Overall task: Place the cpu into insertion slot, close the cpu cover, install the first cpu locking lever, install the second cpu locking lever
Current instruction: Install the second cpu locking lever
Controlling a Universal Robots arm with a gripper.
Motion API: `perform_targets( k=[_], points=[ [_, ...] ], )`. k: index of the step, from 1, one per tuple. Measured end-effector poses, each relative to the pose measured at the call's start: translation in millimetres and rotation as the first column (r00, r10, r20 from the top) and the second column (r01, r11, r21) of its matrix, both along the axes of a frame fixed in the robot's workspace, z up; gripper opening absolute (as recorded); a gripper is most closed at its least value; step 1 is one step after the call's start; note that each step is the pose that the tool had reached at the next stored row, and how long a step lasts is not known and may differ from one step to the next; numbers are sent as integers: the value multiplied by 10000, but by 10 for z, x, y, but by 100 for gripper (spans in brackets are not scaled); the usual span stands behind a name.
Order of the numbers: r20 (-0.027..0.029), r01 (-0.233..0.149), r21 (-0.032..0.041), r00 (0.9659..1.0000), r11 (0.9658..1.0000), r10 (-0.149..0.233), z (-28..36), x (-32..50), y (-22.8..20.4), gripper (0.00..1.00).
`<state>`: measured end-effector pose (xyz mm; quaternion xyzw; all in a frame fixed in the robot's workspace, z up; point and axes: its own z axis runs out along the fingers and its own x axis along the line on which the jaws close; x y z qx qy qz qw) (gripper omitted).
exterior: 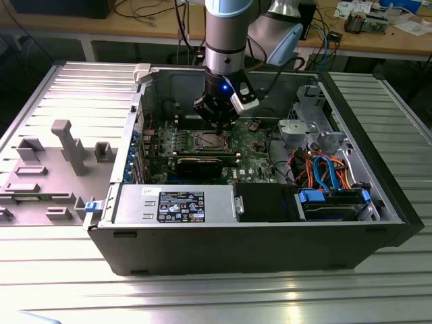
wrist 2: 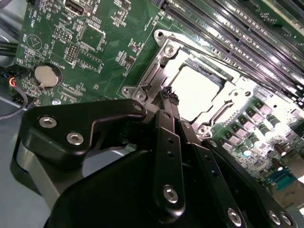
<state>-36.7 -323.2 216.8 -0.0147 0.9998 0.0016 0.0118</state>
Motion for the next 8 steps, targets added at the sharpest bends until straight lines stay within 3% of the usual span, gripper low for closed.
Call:
perform_targets(
  k=[6,8],
  points=[
    [1,-1,1,10000,10000,1,134,0,-3,11],
    [2,-2,3,10000,10000,2,141,1,-10,11]
  ],
)
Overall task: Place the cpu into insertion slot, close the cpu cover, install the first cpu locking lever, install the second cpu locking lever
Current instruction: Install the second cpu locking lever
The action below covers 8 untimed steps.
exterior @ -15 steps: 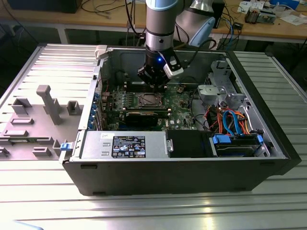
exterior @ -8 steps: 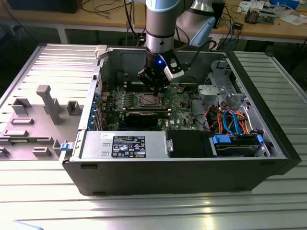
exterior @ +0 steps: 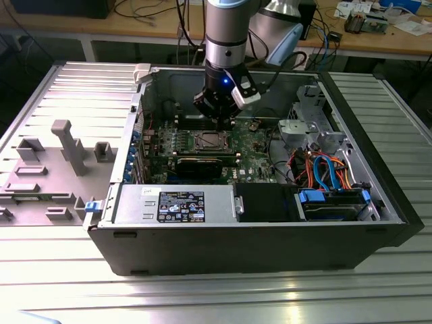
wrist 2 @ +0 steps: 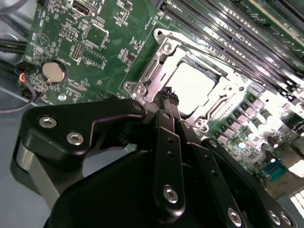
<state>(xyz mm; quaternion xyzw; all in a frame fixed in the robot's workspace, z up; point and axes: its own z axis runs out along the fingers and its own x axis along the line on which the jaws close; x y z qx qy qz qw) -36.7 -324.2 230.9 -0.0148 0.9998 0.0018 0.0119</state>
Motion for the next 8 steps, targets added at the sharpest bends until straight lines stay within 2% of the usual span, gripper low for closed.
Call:
perform_targets(
  k=[1,8],
  points=[
    [-1,2,-3,10000,10000,-2,0,-1,-57,11],
    [-1,1,-2,10000,10000,-1,-1,0,-59,11]
  ],
)
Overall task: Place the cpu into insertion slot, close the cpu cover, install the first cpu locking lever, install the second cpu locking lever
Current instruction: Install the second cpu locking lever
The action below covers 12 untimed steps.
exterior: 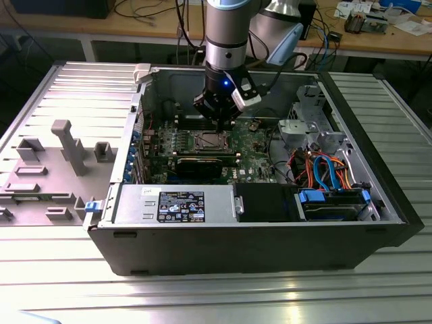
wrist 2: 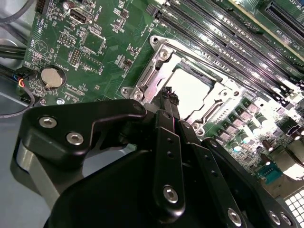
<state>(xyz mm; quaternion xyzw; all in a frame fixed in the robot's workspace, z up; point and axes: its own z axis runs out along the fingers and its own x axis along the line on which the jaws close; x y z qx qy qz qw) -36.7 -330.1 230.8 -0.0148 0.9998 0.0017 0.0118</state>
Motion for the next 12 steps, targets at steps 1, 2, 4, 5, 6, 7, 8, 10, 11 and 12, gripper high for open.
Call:
perform_targets(
  k=[1,2,4,5,6,7,8,10,11,12],
  points=[
    [0,0,0,10000,10000,0,0,0,0,11],
    [0,0,0,10000,10000,0,0,0,-1,11],
    [0,1,0,10000,10000,-1,0,0,-1,11],
    [0,0,0,10000,10000,0,0,0,-1,11],
    [0,0,0,10000,10000,0,0,0,-1,11],
    [0,0,-1,10000,10000,0,0,0,-2,11],
    [0,0,0,10000,10000,0,0,0,-2,11],
    [-1,0,0,10000,10000,0,0,0,-52,11],
    [0,-1,0,10000,10000,1,0,0,-77,11],
    [0,0,0,10000,10000,0,0,0,-105,11]
  ],
)
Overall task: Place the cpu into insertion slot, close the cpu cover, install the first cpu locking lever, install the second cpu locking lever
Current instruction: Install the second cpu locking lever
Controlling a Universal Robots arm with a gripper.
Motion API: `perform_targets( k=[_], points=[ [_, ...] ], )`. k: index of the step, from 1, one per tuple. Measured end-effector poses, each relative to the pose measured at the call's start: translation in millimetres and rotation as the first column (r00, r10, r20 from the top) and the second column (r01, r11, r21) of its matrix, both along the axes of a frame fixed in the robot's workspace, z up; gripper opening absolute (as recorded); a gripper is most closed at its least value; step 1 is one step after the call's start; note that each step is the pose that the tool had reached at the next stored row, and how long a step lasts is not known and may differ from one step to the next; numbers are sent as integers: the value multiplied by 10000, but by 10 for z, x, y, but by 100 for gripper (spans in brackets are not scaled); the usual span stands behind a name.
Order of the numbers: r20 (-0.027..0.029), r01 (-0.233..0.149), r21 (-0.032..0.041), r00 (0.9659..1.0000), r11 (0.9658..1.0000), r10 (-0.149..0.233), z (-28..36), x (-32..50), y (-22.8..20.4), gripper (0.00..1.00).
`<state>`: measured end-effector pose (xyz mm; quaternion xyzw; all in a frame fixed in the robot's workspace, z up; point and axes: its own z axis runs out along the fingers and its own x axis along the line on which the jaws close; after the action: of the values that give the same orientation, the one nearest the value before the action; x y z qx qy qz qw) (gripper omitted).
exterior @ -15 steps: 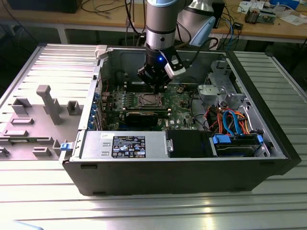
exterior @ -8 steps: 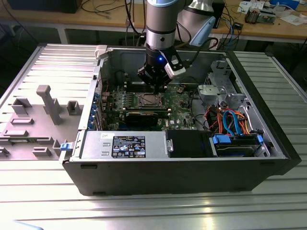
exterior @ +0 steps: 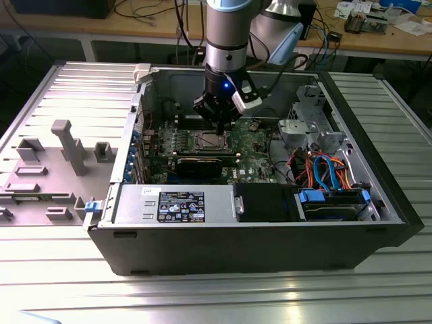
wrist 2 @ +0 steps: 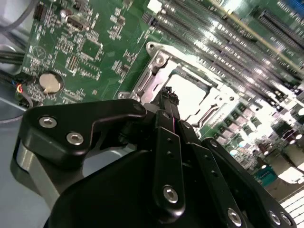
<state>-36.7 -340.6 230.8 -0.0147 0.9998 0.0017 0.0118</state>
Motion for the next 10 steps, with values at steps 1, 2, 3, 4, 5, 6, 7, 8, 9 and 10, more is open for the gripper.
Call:
perform_targets(
  k=[1,2,3,4,5,6,7,8,9,10],
  points=[
    [1,0,1,10000,10000,0,0,0,-25,11],
    [0,1,1,10000,10000,-1,0,0,-27,11],
    [0,2,0,10000,10000,-2,0,0,-27,11],
    [0,0,0,10000,10000,0,0,0,-27,11],
    [0,0,0,10000,10000,0,0,0,-28,11],
    [0,0,0,10000,10000,0,0,0,-29,11],
    [0,-1,-1,10000,10000,1,0,0,-29,11],
    [0,0,0,10000,10000,0,0,0,-29,11],
    [0,-1,0,10000,10000,1,0,0,-29,11],
    [0,0,0,10000,10000,0,0,0,-30,11]
  ],
)
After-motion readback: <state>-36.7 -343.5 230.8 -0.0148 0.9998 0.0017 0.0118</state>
